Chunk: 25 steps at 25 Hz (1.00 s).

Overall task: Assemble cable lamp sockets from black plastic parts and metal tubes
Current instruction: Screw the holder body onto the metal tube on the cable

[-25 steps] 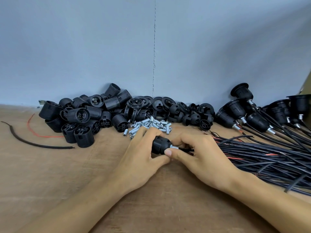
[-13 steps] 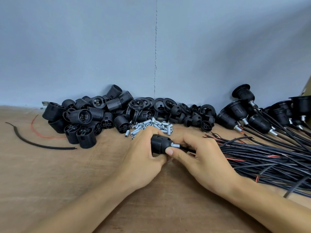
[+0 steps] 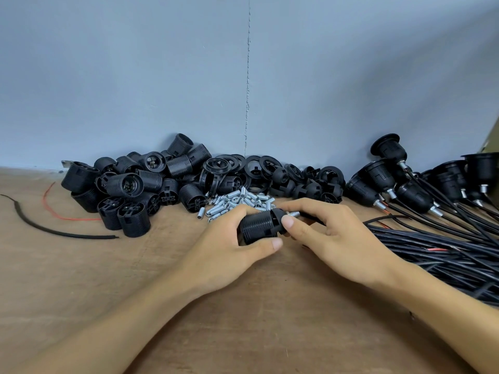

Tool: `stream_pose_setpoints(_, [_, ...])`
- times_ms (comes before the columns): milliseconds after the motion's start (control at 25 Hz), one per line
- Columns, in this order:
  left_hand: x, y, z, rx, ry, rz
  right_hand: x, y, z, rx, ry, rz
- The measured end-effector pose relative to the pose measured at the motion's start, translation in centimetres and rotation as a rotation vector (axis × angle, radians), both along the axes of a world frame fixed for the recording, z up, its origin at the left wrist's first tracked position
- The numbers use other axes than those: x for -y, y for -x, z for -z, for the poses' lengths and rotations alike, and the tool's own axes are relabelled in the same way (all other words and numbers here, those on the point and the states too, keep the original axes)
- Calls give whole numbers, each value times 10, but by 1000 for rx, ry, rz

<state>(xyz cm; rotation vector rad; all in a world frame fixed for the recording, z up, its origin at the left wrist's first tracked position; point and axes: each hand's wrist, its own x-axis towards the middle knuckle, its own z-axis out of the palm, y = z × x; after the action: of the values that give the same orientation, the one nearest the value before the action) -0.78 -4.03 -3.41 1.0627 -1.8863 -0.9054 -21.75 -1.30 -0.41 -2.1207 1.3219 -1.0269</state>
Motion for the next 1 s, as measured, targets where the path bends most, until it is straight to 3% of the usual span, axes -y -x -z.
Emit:
stream_pose_setpoints(520, [0,0,-2,119,-15,79,-2,4,-3,13,-53,-42])
stream_pose_setpoints(880, [-5,2,0,230,60,-5,-5,2,1,-56,22,8])
stream_pose_setpoints(1000, [-4,1,2,189,65,-24,-2,-1,6,-21,10,9])
